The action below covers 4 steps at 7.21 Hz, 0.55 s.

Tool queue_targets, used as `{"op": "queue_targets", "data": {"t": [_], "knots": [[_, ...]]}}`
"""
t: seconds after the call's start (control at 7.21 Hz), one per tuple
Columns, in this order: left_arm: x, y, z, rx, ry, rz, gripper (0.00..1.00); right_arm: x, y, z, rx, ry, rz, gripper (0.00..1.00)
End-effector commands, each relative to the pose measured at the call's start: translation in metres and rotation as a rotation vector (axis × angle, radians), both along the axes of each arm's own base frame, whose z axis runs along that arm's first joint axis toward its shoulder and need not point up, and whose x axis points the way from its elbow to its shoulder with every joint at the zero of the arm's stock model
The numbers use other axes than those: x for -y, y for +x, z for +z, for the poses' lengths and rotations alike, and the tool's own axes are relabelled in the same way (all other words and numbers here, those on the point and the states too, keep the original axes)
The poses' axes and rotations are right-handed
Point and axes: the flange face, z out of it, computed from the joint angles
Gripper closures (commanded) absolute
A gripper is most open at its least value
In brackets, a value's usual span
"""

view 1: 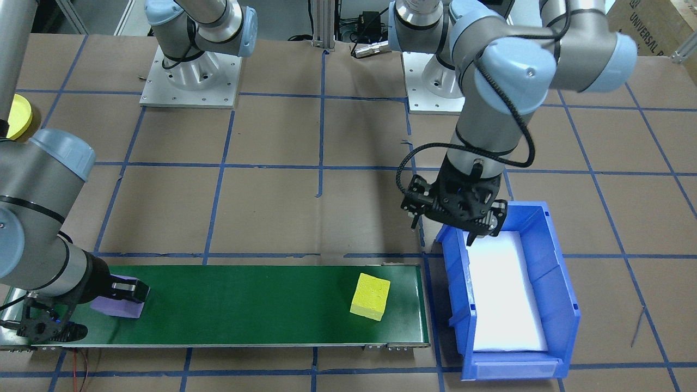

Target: Move block left to right into plate

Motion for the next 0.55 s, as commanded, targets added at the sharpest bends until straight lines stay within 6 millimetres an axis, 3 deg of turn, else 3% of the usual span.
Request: {"op": "queue_targets", "data": {"t": [0.0,0.14,0.42], "knots": [[-0.065,0.040,0.057,0.001,0.138,0.078,0.00,0.002,-0.011,0.029,-0.041,-0.040,-0.003,0.83],[-0.070,0.041,0.061,0.000,0.137,0.083,0.00,0.000,-0.030,0.039,-0.045,-0.051,-0.006,0.80],[-0.071,0.035,0.050,-0.019,0.158,0.148,0.00,-0.022,-0.129,0.046,-0.027,0.000,0.039,0.80]]}}
